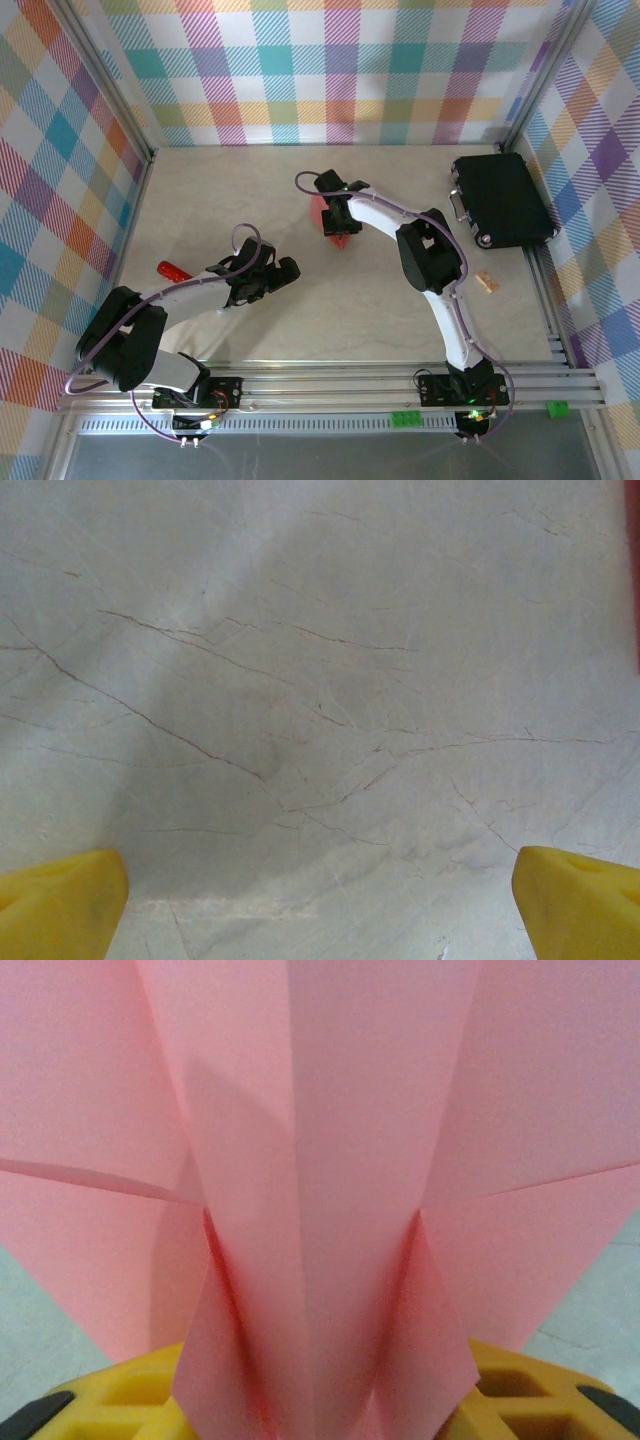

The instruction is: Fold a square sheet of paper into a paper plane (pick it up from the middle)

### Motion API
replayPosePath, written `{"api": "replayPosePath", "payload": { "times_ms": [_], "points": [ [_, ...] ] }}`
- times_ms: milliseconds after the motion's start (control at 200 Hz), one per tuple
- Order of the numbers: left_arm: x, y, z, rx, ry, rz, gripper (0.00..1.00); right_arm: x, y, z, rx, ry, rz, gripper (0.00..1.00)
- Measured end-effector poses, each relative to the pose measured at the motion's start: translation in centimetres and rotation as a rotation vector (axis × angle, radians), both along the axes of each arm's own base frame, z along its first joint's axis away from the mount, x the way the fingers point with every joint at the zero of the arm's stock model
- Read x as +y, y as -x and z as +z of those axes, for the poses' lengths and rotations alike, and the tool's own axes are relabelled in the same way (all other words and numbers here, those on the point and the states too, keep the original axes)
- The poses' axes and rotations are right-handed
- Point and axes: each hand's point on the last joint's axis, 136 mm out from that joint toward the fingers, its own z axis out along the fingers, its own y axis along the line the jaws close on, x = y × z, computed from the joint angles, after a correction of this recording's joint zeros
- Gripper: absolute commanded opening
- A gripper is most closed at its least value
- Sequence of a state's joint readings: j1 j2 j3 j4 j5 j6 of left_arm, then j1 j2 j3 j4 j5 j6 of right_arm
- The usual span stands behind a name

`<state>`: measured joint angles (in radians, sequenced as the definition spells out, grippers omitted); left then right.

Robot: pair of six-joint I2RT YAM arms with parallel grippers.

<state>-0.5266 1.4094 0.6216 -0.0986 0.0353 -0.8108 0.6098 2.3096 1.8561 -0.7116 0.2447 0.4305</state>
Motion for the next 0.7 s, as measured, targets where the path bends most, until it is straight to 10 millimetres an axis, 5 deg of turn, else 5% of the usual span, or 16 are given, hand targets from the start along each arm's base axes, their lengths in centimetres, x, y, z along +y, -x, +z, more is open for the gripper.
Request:
{"api": "replayPosePath", "payload": {
  "times_ms": [505, 700],
  "points": [
    [0.0, -0.1, 0.3, 0.002, -0.005, -0.004, 0.99, -0.4, -0.3, 0.2, -0.02, 0.0, -0.069, 0.48],
    [0.1, -0.9, 3.4, -0.064, -0.008, 0.004, 0.99, -0.4, 0.0, 2.1, -0.023, -0.024, -0.066, 0.55]
  ]
}}
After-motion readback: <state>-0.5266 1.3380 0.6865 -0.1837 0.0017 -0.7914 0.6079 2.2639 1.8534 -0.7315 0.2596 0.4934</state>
